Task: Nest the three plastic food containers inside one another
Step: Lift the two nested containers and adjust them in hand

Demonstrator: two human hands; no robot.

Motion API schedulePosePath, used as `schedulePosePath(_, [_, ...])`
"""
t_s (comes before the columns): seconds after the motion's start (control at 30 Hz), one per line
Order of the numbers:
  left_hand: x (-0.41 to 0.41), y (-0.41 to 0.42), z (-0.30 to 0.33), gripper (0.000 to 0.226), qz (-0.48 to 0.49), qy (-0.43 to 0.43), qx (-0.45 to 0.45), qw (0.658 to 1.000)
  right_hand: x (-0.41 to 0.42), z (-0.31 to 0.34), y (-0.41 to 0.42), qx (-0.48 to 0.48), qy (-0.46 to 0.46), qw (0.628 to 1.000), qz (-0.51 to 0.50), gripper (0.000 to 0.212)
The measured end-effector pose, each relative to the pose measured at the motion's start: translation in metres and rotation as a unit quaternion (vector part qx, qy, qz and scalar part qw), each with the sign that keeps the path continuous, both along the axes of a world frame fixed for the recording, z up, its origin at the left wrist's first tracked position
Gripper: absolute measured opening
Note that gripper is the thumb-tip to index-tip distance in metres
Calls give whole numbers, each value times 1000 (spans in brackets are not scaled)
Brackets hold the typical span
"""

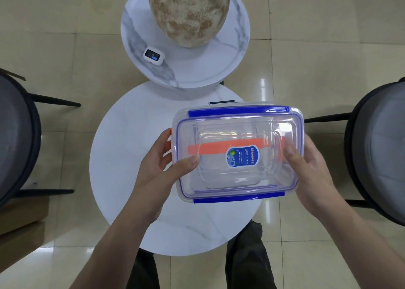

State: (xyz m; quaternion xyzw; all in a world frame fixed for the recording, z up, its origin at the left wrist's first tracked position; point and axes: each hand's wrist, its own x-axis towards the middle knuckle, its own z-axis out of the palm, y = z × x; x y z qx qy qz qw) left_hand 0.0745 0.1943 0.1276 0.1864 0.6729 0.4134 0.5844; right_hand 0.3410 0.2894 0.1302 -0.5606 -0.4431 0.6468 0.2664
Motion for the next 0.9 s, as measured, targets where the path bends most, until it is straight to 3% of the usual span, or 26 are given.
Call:
schedulePosePath(0.23, [0, 0, 3, 100, 3, 1, -10, 1000, -4, -4, -4, -14, 20, 1000, -20, 104])
schedulePosePath(0.47, [7, -3, 6, 101, 7, -5, -15, 1000, 10, -8, -6, -55, 82, 995, 5, 96])
schedulePosePath(0.67, [14, -1, 12, 97, 36, -8, -31, 999, 25, -11, -18, -93, 95, 991, 20, 102])
schedulePosePath(0.9, [21, 2, 20, 108, 67, -11, -49, 996, 27, -14, -24, -92, 106, 990, 7, 96])
